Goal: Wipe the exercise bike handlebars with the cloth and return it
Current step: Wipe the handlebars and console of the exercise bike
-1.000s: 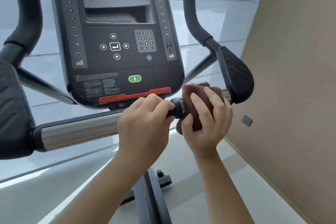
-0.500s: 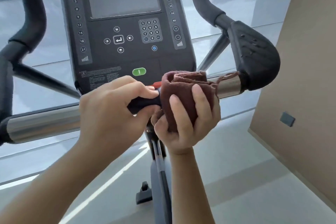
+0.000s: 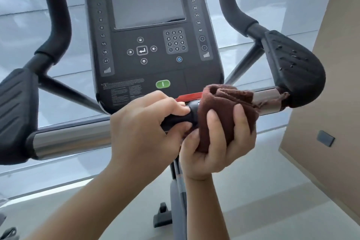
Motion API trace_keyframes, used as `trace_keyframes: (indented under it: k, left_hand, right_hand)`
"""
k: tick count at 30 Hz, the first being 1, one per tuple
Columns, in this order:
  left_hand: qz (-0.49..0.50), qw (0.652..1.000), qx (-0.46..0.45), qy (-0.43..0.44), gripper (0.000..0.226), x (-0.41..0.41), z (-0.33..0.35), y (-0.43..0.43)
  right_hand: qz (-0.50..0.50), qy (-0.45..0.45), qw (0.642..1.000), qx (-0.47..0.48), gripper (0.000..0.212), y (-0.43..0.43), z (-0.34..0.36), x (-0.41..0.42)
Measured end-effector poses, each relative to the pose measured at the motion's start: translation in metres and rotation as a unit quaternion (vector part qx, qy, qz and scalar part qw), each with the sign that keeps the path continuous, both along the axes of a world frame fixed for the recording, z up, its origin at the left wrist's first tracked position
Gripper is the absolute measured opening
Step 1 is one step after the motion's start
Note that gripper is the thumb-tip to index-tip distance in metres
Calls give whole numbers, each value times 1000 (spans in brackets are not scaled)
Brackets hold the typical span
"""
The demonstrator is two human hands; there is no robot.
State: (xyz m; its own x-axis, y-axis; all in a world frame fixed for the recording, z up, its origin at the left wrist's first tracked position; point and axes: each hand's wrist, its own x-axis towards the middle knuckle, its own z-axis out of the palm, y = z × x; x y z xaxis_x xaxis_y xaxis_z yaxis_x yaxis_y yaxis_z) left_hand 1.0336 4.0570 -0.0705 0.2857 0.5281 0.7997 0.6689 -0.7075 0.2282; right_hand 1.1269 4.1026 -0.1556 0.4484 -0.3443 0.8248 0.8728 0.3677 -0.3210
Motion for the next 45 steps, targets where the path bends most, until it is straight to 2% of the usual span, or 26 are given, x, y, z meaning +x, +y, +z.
trace_keyframes:
  k: [2,5,8,13,15,18,20,26,30,36,41,45]
  left_hand:
    - [-4,1000,4,-7,12,0,0,-1]
    - [-8,1000,-2,-5,13,0,1,-2]
    - [-6,1000,-4,-4,14,-2,-1,-1]
    - [-7,1000,3,-18,11,0,-3,0]
    - [-3,1000,7,-15,9,1,-4,1]
    - [-16,1000,-1,-20,6,1,-6,2]
    - [-28,999,-12,-15,6,1,-6,2]
    - [-118,990,-80,14,25,-16,-6,-7]
    - [-183,978,-103,-9,37,-44,-11,-17]
    - [-156,986,-52,16,43,-100,-19,-16]
    - [-179,983,-37,22,39,-136,-25,-18]
    - [-203,978,-51,10,35,-165,-31,-26]
  right_hand:
    - [-9,-54,998,-16,25,-4,1,0]
    - [-65,-130,989,-36,26,-10,1,45]
    - [-81,-110,989,-55,27,-23,8,88]
    - [-58,-77,986,-136,27,-36,22,74]
    - [-42,-108,974,-197,27,-43,27,58]
    - [-13,-187,938,-291,29,-56,41,47]
    - [2,-204,916,-346,28,-64,55,53]
    - [14,-66,864,-498,34,-79,80,60]
    - [-23,-34,855,-517,31,-77,81,46]
    - [-32,-3,835,-550,30,-77,88,3]
    - [-28,-24,832,-553,33,-78,84,-58]
    - [-17,-5,837,-548,35,-89,85,-92]
